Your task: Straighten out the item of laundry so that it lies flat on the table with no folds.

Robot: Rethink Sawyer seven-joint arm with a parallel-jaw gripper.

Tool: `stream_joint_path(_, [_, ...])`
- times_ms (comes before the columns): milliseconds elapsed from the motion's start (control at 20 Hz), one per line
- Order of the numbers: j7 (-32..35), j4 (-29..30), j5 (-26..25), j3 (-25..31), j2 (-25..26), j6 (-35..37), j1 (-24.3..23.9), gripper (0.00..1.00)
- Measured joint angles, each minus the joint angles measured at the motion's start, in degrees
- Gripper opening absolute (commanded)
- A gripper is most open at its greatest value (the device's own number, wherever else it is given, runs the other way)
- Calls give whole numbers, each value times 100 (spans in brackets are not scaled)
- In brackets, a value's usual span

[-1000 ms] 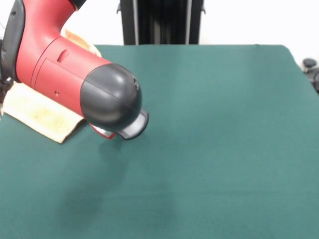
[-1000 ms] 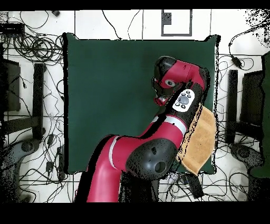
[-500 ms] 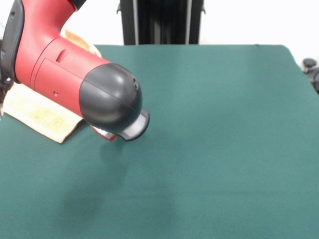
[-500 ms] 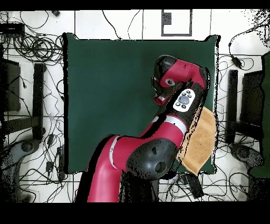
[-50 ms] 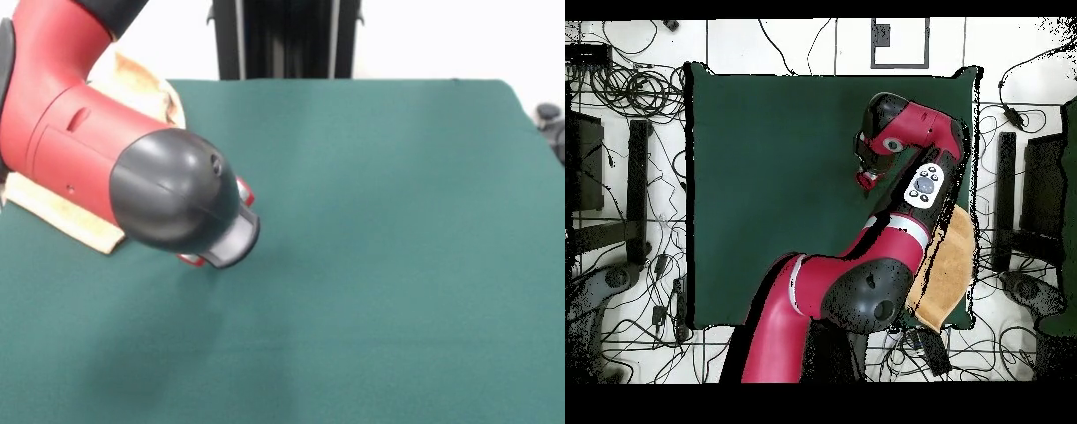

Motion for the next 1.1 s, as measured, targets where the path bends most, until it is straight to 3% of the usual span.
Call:
stream_joint_path(250, [34,154,-117,63,-109,-216,128,0])
stream_joint_path(500, [34,1066,-594,274,-576,-1239,637,0])
stream_joint_path(650, [34,1285,-743,296,-676,-1521,764,0])
stream_joint_path(1100, [12,1441,-1283,354,-780,-1862,913,0])
